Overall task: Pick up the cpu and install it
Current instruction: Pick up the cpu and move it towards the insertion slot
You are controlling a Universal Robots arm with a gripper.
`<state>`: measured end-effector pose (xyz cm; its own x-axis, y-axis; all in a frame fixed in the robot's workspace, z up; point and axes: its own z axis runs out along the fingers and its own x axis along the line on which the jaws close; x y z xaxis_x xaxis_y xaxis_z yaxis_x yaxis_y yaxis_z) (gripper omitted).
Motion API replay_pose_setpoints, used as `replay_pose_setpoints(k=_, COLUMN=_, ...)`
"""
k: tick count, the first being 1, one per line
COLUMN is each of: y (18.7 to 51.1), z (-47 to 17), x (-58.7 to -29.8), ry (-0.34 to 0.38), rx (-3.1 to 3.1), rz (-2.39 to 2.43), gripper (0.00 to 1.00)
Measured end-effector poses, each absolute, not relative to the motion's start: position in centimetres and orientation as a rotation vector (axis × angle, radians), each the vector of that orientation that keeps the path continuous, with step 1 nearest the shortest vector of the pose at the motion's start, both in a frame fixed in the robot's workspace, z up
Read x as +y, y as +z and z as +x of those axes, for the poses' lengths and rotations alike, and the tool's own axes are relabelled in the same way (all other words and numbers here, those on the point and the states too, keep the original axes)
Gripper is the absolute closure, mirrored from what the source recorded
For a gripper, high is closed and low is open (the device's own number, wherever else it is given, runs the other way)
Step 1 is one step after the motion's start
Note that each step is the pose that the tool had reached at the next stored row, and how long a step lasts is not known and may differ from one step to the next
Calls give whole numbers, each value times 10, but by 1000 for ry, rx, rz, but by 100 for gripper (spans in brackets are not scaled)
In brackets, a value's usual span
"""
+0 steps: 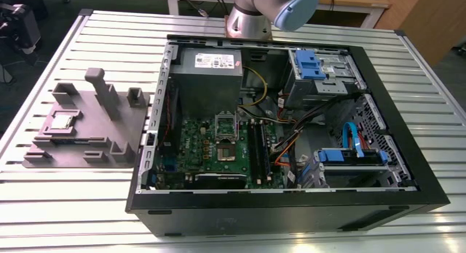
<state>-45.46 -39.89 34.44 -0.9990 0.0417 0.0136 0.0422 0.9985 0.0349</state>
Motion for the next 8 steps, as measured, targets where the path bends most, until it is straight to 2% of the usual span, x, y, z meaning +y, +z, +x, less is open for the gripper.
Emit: replay_pose_setpoints(k=8, y=342, z=-455, x=-399, ry=-55, rx=-3128, rz=-65, gripper=41)
